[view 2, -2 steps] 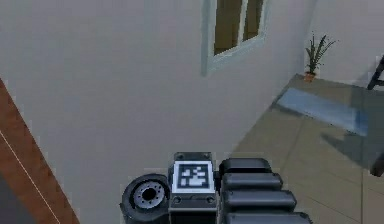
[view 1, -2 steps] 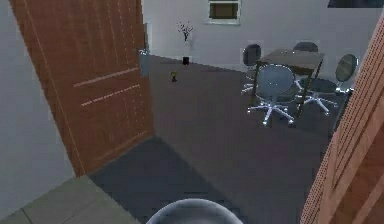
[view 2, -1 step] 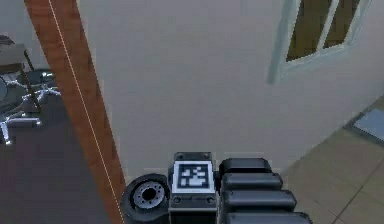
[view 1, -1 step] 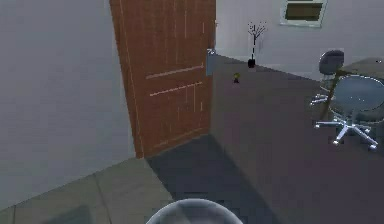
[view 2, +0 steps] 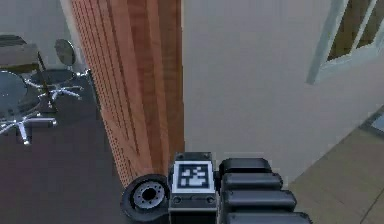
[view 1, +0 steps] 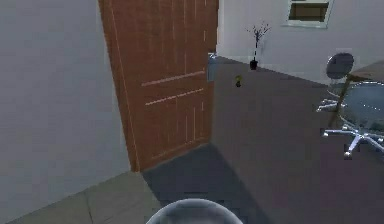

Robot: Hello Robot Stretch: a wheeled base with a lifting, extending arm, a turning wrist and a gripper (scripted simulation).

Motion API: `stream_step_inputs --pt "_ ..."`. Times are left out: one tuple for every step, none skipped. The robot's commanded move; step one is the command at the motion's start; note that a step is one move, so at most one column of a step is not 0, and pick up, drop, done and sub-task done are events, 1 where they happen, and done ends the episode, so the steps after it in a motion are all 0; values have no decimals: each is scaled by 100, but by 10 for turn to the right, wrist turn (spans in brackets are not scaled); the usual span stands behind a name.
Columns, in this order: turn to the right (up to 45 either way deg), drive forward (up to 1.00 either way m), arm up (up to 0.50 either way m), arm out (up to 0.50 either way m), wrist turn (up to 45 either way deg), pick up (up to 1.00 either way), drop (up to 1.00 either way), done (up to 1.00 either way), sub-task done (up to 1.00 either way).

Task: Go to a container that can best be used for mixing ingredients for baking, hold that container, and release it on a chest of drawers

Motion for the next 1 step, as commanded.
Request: stream_step_inputs --pt "0 30 0 0 0 0 0 0 0"
